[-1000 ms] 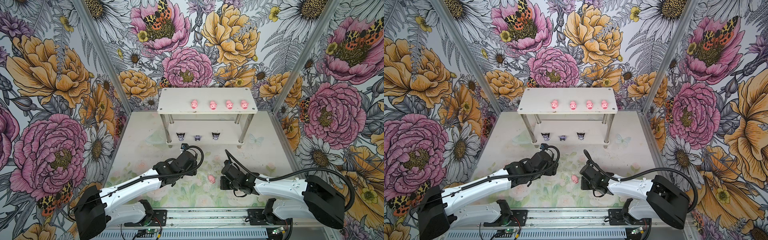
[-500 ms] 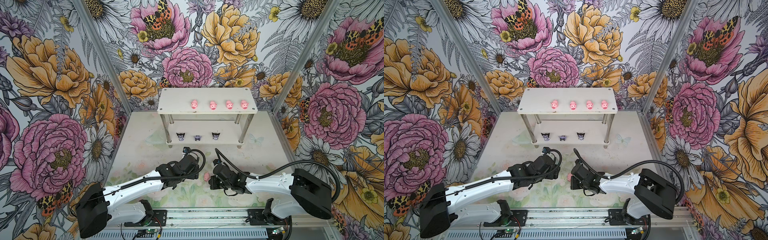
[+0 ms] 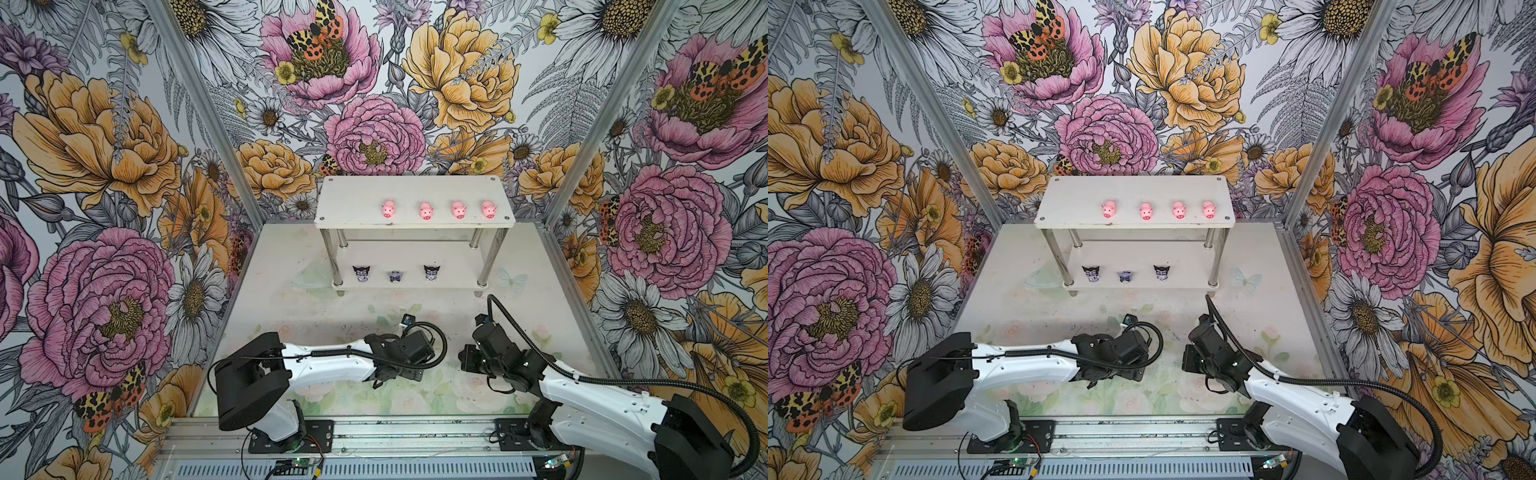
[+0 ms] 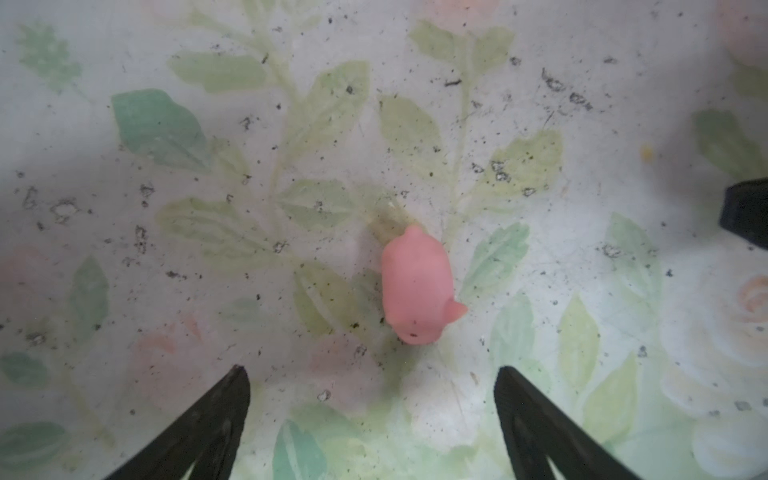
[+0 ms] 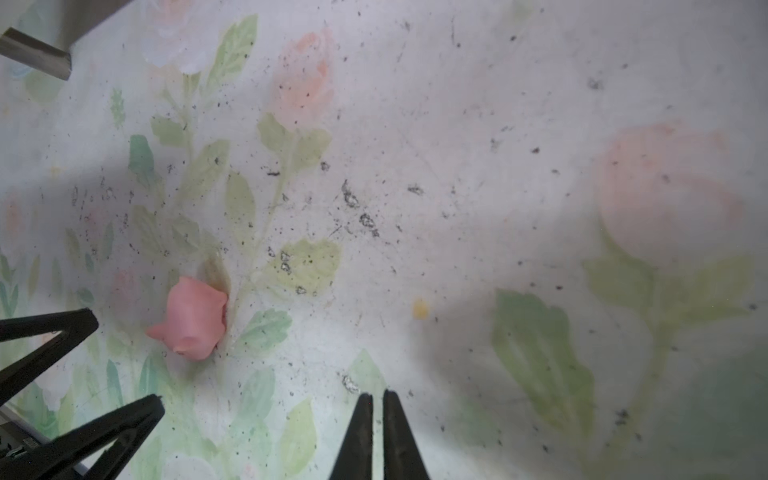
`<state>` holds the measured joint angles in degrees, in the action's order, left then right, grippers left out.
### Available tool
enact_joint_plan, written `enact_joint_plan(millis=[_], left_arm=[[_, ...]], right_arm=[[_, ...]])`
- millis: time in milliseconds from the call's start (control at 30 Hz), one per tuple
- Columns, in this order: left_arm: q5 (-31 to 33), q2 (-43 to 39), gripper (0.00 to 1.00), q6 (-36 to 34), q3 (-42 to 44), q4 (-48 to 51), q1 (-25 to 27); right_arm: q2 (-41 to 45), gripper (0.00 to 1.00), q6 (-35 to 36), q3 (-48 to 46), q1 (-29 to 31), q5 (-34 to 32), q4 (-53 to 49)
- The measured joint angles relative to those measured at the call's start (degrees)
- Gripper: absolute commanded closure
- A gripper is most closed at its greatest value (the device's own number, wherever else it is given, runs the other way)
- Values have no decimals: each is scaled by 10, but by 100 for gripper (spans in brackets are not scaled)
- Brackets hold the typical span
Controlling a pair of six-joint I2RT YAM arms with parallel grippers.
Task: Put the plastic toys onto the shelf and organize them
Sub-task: 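Close the left gripper on the pink pig while the right gripper draws back, then lift the held pig with the left gripper up over the shelf top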
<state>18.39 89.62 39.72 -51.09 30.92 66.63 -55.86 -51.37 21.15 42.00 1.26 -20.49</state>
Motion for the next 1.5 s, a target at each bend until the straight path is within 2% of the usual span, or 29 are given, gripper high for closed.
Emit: enact_joint_plan(millis=[267,467,633,800,867,1033,1200,1500], left_arm=[[0,50,23,-13,-34,-8,-3],[-1,71,42,-12,-34,-14,-17],[-9,86,51,-10,-34,-24,-23],[-16,93,72,-9,-35,-33,-24],[-16,93,76,-7,-37,-33,-24],[-19,78,78,-7,-38,-24,-30],[5,-9,79,-13,-62,55,-43],[76,-182,79,-74,-217,204,-109]], right_arm=[[-12,89,14,0,-1,5,-7],[-12,88,23,0,-5,5,-7],[-12,88,29,0,-9,5,-7],[-8,88,30,-5,-11,5,-8],[-3,88,30,-10,-12,5,-7],[1,88,31,-16,-16,5,-10],[4,88,31,-21,-16,5,-10],[4,88,35,-29,-19,5,-10]])
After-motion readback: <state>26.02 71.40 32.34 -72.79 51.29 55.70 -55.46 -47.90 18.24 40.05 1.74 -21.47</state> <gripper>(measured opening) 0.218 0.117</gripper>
